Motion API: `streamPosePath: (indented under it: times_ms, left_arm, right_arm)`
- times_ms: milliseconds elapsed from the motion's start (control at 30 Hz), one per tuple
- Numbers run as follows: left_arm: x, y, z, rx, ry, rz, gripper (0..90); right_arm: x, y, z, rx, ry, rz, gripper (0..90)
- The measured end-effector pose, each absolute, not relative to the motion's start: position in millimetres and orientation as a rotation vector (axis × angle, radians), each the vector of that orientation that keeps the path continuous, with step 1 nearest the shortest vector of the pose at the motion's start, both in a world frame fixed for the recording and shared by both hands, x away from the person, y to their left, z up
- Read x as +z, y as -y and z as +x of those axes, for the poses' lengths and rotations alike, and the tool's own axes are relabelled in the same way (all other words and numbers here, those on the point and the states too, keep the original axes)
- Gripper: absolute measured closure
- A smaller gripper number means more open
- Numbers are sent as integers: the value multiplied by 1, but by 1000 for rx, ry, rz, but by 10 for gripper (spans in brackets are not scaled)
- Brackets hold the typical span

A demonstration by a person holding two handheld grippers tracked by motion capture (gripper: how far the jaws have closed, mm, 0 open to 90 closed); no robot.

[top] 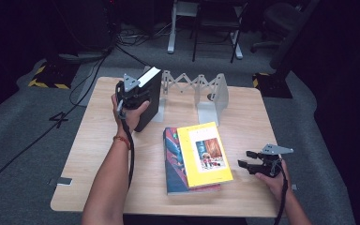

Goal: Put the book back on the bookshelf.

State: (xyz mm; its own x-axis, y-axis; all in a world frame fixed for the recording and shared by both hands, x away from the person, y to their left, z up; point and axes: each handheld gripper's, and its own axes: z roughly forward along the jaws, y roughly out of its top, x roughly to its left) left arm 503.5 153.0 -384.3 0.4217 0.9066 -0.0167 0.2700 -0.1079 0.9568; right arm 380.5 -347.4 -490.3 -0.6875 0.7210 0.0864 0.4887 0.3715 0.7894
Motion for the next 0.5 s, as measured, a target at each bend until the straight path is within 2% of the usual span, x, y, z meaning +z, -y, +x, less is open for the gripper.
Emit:
streamPosePath:
  times_ms: [500]
  left_arm:
    - [-391, -152, 488, 799, -1115, 1600, 514]
  right_arm:
    - [-490, 346, 380, 1206, -2365, 1064, 379]
